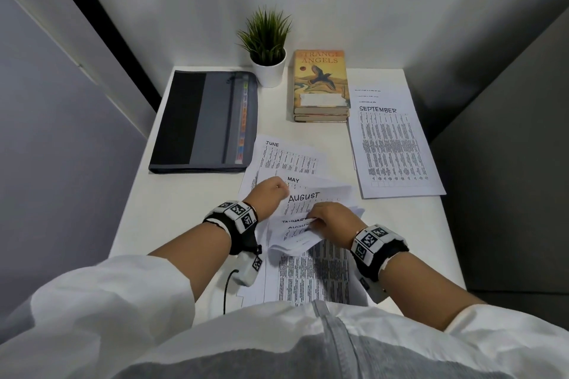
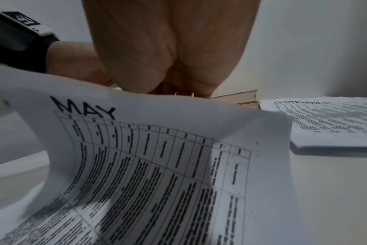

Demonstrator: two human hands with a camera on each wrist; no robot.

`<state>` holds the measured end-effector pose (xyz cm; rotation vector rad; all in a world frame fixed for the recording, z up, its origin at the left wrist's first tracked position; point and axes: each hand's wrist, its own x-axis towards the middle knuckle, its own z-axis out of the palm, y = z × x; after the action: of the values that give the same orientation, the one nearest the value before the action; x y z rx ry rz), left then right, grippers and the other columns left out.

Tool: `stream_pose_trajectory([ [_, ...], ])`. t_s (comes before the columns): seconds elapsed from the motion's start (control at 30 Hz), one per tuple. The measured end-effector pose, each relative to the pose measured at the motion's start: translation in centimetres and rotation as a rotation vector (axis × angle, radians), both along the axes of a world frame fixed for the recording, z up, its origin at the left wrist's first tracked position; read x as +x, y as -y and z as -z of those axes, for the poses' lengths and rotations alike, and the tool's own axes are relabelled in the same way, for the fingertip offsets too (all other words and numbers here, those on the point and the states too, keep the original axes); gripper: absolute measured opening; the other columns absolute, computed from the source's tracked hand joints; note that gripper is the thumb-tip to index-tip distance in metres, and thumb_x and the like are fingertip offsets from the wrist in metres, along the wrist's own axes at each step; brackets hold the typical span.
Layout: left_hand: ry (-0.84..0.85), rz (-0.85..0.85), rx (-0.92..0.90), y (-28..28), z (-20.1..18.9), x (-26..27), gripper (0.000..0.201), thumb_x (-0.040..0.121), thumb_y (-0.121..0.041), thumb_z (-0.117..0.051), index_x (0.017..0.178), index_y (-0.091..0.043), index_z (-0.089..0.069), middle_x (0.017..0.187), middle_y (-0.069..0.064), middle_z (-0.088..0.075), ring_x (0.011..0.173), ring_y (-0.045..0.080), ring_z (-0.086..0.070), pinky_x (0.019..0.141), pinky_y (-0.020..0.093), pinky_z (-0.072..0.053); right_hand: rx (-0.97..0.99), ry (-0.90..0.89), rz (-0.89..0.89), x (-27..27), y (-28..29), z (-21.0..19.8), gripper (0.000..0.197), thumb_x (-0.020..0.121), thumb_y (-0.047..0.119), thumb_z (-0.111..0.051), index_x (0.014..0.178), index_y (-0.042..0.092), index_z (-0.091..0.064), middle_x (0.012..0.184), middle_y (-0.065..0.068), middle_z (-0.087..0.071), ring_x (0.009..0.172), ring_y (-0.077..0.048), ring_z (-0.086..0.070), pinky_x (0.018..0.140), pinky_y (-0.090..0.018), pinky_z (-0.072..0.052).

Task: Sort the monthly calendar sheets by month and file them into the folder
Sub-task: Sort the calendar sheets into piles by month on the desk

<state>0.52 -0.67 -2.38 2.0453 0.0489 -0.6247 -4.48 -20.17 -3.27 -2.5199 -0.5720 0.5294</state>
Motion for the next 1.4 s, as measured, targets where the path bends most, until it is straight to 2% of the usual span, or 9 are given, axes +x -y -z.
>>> stream_pose_trajectory([
  [0.13,0.021,0.14,0.158,0.3,1.1,-1.4,0.032,0.081,-0.046,-0.07,0.089,-0.02,-0.054,0.088,0.0,-0.063,0.072,0.014,-0.055,0.059,0.026,-0.039,-0.007,0.009,-0.031,-0.1,-0.3,0.0,0.019,0.089,0.014,-0.058,0.1,0.007,-0.071,0.098,-0.007,-0.066,0.094,-0.025,-0.059,0.083,-0.035,-0.047],
  [0.4,0.116,0.207,0.165,-0.4,1.2,-1.3,0.012,0.087,-0.014,-0.064,0.095,-0.006,-0.07,0.096,0.008,-0.07,0.089,0.024,-0.064,0.077,0.031,-0.051,-0.005,0.205,0.116,0.0,1.0,0.1,0.02,0.091,0.014,-0.056,0.108,0.004,-0.06,0.135,-0.011,-0.043,0.12,-0.028,-0.041,0.094,-0.039,-0.045],
  [0.5,0.083,0.256,0.133,-0.9,1.0,-1.1,0.006,0.083,-0.013,-0.066,0.084,-0.015,-0.071,0.085,0.001,-0.068,0.085,0.021,-0.061,0.071,0.026,-0.044,-0.015,0.241,0.117,0.2,0.7,0.1,0.012,0.092,0.014,-0.053,0.103,0.008,-0.056,0.123,-0.009,-0.054,0.114,-0.029,-0.046,0.087,-0.038,-0.043],
  [0.6,-0.035,0.321,0.098,-1.3,0.9,-0.9,0.027,0.086,-0.042,-0.062,0.068,-0.022,-0.066,0.071,-0.006,-0.063,0.071,0.012,-0.054,0.069,0.026,-0.04,-0.012,0.229,0.225,0.0,-0.2,0.2,0.01,0.091,0.018,-0.053,0.096,0.022,-0.045,0.084,0.002,-0.056,0.082,-0.024,-0.053,0.077,-0.033,-0.034],
  [0.7,-0.099,0.186,0.066,-1.7,0.9,-0.7,0.074,0.087,-0.078,-0.025,0.085,-0.02,-0.072,0.11,-0.008,-0.066,0.1,0.012,-0.056,0.096,0.037,-0.034,-0.012,0.243,0.239,-0.5,0.0,0.5,0.018,0.091,0.019,-0.057,0.109,0.022,-0.052,0.086,0.007,-0.063,0.081,-0.016,-0.056,0.1,-0.037,-0.029],
  [0.87,0.007,0.083,0.198,-2.0,2.3,-0.2,0.032,0.097,-0.042,-0.051,0.107,-0.013,-0.063,0.123,0.004,-0.061,0.116,0.02,-0.055,0.093,0.029,-0.04,0.01,0.185,0.13,-1.7,0.2,0.5,0.004,0.091,0.016,-0.058,0.087,0.015,-0.056,0.088,0.002,-0.06,0.081,-0.018,-0.052,0.079,-0.039,-0.048],
  [1.0,-0.065,0.109,0.269,-1.7,2.8,-0.2,0.041,0.092,-0.03,-0.061,0.129,-0.017,-0.049,0.122,0.008,-0.057,0.111,0.023,-0.056,0.087,0.028,-0.043,0.011,0.117,0.115,-2.4,0.5,0.9,0.01,0.092,0.02,-0.057,0.096,0.015,-0.048,0.113,-0.006,-0.06,0.102,-0.024,-0.054,0.082,-0.037,-0.049],
  [1.27,-0.023,0.191,0.265,-1.0,2.9,0.1,0.026,0.089,-0.024,-0.063,0.088,0.002,-0.065,0.079,0.011,-0.06,0.075,0.024,-0.055,0.064,0.028,-0.038,0.012,0.082,0.126,-2.1,0.5,1.5,0.047,0.091,0.018,-0.054,0.136,0.009,-0.042,0.132,-0.005,-0.051,0.122,-0.02,-0.045,0.103,-0.032,-0.039],
  [1.4,-0.018,0.171,0.261,-0.9,3.4,0.1,0.033,0.086,-0.032,-0.067,0.101,-0.003,-0.067,0.097,0.013,-0.067,0.093,0.03,-0.063,0.076,0.031,-0.046,0.05,0.13,0.152,-2.1,0.5,1.6,0.021,0.09,0.017,-0.055,0.111,0.013,-0.053,0.105,-0.003,-0.059,0.096,-0.019,-0.052,0.081,-0.032,-0.046],
])
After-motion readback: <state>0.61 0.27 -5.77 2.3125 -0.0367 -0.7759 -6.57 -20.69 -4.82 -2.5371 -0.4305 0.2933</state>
